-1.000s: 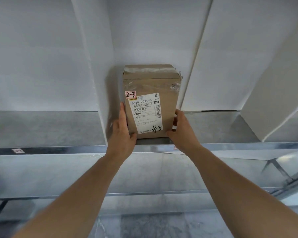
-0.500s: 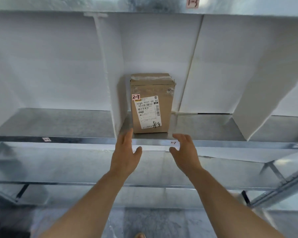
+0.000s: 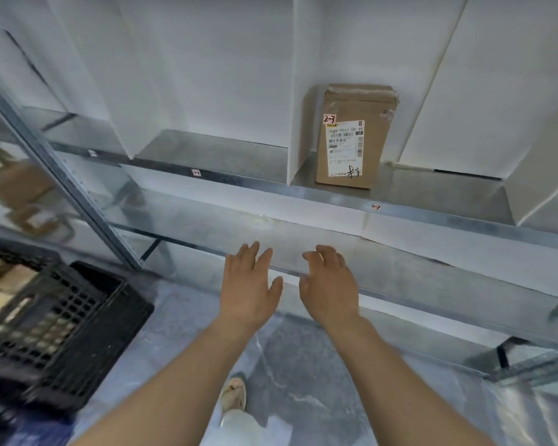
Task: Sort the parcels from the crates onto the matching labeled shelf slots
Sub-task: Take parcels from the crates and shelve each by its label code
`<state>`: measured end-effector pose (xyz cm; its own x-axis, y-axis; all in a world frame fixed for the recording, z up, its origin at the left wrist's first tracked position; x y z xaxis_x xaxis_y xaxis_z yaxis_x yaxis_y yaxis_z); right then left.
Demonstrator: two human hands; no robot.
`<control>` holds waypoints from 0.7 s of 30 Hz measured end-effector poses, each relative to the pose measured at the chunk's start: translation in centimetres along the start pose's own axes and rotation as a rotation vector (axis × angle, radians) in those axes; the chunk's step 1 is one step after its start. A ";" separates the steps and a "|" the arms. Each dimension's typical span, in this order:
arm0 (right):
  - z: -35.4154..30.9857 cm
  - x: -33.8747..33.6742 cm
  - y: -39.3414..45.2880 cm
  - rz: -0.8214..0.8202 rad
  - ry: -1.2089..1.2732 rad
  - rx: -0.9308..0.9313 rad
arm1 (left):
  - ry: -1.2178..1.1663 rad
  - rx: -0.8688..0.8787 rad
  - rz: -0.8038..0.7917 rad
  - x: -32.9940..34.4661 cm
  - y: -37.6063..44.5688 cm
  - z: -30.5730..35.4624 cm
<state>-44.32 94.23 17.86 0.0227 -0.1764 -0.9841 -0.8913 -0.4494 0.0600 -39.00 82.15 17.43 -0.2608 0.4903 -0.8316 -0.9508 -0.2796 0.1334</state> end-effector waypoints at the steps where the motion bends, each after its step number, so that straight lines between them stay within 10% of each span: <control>1: -0.5 -0.1 -0.3 0.004 0.009 -0.015 | 0.044 -0.041 -0.002 -0.3 -0.6 -0.4; 10: -8.0 -0.8 -0.6 0.020 -0.109 -0.172 | 0.107 -0.203 0.110 -5.0 -3.4 -6.3; 21: -32.6 3.1 -1.9 -0.024 -0.148 -0.495 | 0.118 -0.492 0.293 -18.7 -13.7 -24.8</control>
<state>-27.76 65.98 20.19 -0.0558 -0.0512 -0.9971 -0.5693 -0.8188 0.0738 -16.91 56.33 17.81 -0.4540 0.2471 -0.8561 -0.6452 -0.7538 0.1245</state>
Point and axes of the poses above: each hand's wrist, its own y-axis towards the middle knuckle, its own x-axis out of the palm, z = x × y, the point moved 7 cm from there along y, towards the middle knuckle, and after that the axes turned 15 degrees about -y, right-handed, at the moved point
